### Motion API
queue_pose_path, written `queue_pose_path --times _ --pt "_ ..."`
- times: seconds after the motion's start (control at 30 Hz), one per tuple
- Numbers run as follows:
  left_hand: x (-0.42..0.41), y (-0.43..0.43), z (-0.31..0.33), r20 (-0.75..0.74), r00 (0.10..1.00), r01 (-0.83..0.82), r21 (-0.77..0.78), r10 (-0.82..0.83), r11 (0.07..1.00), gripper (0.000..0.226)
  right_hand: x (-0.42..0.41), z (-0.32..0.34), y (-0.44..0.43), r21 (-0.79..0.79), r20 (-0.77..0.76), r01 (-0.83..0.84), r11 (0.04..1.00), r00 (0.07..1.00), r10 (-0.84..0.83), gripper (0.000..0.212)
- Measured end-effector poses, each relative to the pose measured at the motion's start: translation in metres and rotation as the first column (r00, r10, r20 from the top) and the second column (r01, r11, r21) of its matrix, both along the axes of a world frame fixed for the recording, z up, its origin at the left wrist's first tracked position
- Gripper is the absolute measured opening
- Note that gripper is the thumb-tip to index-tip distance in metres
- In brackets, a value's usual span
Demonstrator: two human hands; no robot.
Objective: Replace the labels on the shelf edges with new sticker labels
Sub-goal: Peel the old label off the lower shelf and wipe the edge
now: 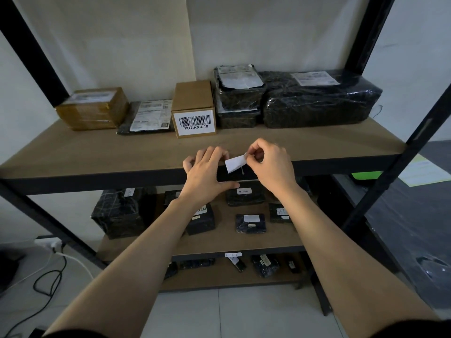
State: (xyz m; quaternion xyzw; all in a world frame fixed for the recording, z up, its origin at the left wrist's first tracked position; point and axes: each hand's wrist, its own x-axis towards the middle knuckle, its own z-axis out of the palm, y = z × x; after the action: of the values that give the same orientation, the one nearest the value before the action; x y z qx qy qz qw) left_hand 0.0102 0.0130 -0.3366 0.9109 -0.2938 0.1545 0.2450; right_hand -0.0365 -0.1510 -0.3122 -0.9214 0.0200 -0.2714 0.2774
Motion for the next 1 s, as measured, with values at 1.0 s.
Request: queue_pose_path --times 1.0 --pt "-0.008 0.001 0.015 -0.143 0.988 0.020 -0.209 -0.051 0.978 0.017 0.000 0.003 0.006 0.240 -0.005 0.003 0.971 1.000 -0.002 0.004"
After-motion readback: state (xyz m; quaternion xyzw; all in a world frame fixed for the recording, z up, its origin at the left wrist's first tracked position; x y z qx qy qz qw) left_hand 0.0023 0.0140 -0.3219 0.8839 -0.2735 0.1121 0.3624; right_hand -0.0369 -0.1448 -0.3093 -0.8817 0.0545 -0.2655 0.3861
